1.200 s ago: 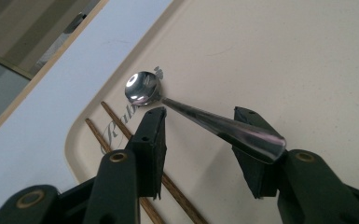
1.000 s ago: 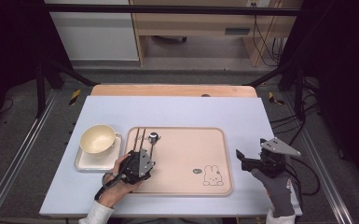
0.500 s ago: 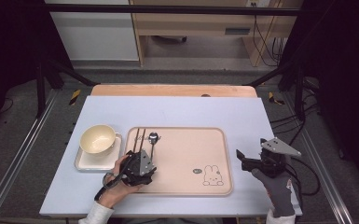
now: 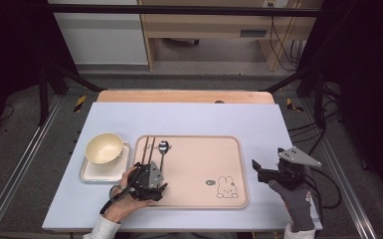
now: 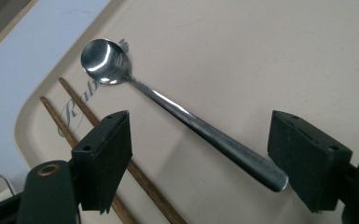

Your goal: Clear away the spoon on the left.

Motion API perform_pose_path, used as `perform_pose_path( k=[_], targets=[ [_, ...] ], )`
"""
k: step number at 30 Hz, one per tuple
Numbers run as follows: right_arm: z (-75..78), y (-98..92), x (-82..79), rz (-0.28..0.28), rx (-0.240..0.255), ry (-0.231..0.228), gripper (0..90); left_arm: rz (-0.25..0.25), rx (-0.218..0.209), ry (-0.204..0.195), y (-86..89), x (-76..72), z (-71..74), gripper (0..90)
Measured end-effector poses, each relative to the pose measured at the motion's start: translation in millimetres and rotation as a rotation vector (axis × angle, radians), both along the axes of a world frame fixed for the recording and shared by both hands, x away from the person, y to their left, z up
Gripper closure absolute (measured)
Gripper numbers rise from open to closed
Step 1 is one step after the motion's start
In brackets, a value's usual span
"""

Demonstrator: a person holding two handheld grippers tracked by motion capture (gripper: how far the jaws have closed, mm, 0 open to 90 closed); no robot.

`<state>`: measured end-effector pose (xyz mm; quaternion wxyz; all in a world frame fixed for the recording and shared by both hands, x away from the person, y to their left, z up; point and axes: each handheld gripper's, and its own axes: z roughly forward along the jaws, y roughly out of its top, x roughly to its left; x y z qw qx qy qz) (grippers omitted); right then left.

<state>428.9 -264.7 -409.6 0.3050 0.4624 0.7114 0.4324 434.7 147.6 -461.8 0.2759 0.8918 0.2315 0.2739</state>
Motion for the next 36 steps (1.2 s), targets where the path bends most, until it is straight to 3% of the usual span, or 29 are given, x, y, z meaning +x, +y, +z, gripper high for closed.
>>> perform_pose_path(
  k=[7,14,25,31,36],
  targets=[
    [0.2,-0.3,-0.1,0.0,0.001,-0.002,3.2,-0.011,-0.043,-0.004,2.7,-4.4,10.3,21.9],
    [0.3,-0.3,-0.1,-0.002,0.003,-0.002,3.2,0.011,-0.105,-0.022,11.3,-7.6,23.0,21.7],
    [0.2,-0.4,0.0,-0.005,0.005,0.001,3.2,0.119,-0.24,-0.053,34.4,-7.1,38.1,19.9],
    [0.0,-0.4,0.2,-0.006,0.003,0.005,3.2,0.153,-0.3,-0.084,49.3,-7.6,46.9,19.6],
    [0.4,-1.4,0.2,-0.009,-0.002,0.001,3.1,0.186,-0.344,-0.086,60.9,-8.9,53.1,19.5]
  ],
)
